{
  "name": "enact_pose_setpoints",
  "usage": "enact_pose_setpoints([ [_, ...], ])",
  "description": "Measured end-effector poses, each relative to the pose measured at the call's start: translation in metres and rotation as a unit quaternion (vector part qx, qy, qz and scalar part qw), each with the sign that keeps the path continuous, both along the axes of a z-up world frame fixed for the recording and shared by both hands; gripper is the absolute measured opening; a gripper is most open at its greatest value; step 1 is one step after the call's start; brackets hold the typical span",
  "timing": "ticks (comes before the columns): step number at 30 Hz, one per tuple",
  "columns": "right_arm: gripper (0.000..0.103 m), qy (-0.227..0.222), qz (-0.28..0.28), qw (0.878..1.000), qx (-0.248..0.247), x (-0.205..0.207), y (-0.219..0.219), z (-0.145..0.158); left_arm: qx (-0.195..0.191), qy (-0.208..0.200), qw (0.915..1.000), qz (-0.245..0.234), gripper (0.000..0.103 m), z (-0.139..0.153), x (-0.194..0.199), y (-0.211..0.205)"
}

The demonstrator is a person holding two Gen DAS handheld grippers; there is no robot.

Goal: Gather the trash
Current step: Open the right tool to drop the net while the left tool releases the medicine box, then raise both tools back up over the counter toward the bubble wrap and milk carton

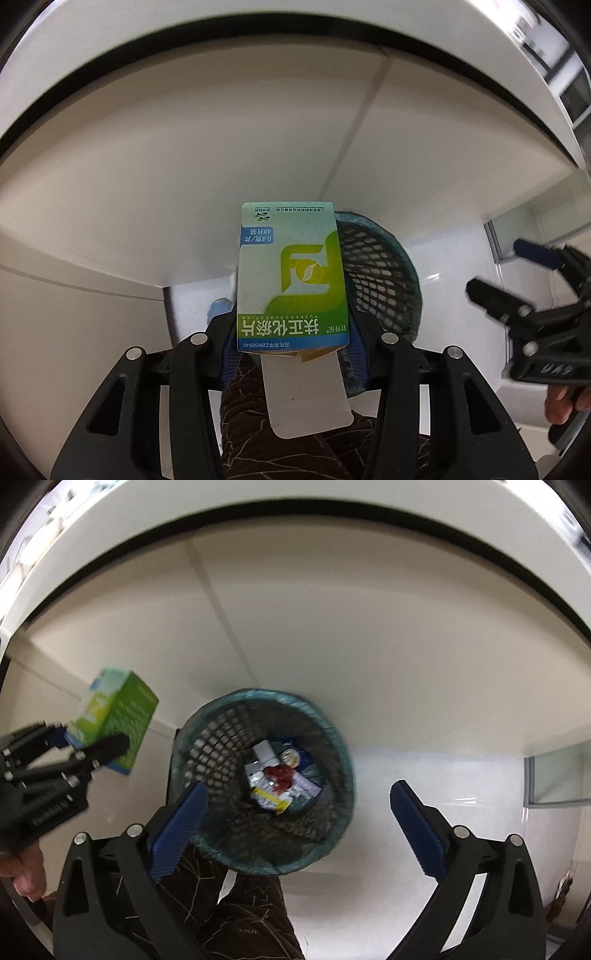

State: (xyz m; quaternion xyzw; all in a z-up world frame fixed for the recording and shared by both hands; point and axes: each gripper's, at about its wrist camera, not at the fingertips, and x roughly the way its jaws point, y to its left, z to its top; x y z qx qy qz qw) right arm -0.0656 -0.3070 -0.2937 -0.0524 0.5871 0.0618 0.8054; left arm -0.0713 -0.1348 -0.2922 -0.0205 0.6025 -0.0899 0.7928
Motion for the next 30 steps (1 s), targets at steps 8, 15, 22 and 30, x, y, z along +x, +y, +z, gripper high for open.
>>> enact_pose_setpoints([
  [8, 0.095, -0.017, -0.052, 0.999, -0.004, -0.004, -0.038, 0.022, -0.008, 0.005, 0.9982, -0.059, 0.049, -0.010, 0.006, -0.049],
  [15, 0.095, -0.027, -0.063, 0.998, -0.007, -0.001, -0.045, 0.035, 0.001, -0.002, 0.9973, -0.073, 0.070, -0.006, 0.005, -0.064],
  [22, 0.095, -0.054, -0.047, 0.997, 0.006, 0.007, -0.031, 0.064, 0.018, -0.056, 0.9962, -0.064, 0.097, 0.035, 0.009, -0.050],
  [30, 0.095, -0.104, -0.013, 0.994, 0.004, 0.012, -0.015, 0.118, 0.001, -0.085, 0.9962, -0.020, 0.097, 0.099, 0.015, -0.020],
])
